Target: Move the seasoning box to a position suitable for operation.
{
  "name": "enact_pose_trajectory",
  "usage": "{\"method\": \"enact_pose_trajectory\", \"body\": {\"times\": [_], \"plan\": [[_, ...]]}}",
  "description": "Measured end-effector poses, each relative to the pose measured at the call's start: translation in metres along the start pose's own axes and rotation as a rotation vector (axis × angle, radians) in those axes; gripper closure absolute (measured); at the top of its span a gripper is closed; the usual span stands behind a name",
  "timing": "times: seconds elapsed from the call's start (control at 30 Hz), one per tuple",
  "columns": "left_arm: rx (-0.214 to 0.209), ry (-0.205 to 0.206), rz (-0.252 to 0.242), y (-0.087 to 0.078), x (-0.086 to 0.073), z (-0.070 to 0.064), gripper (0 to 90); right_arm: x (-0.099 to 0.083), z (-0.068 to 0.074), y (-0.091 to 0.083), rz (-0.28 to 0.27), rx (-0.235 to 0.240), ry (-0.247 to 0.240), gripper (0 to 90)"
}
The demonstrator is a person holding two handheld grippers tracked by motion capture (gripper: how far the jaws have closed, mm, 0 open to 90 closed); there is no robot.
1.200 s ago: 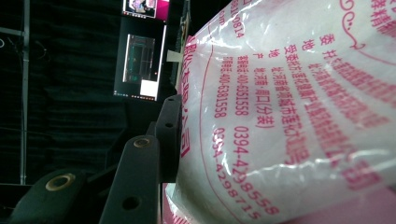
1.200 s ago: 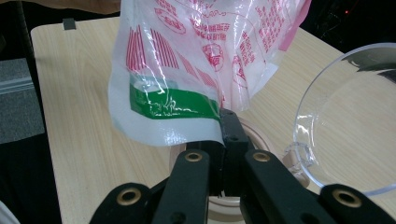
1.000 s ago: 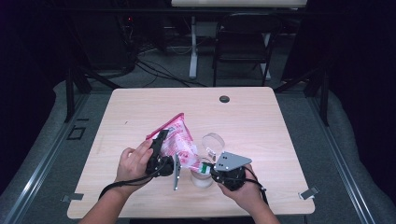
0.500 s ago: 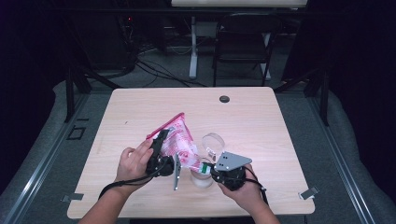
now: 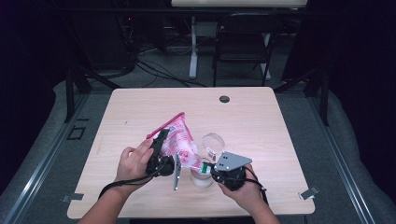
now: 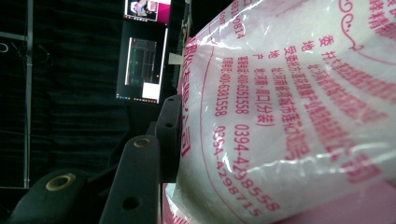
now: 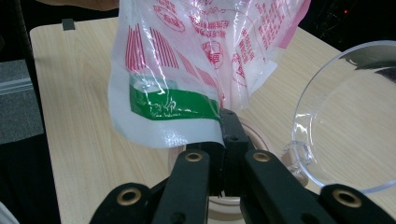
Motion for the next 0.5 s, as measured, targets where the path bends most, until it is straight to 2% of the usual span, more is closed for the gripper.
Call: {"method": "enact_pose_trajectory", "body": {"times": [0.5], "plan": [[0.009, 0.002, -0.006, -0.0002, 0.0, 0.0016, 63.5, 0.0001, 0.0004, 0.0001, -0.001, -0.003, -0.003, 90.0]]}}
Point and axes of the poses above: each handheld gripper's, and its own axes: y roughly forward along the jaws, x roughly out of its top, z roughly to its left, the point moved 5 cm from there along y, roughly forward along the jaws, and after that the axes turned 7 degrees about y, right-handed, at the moved point
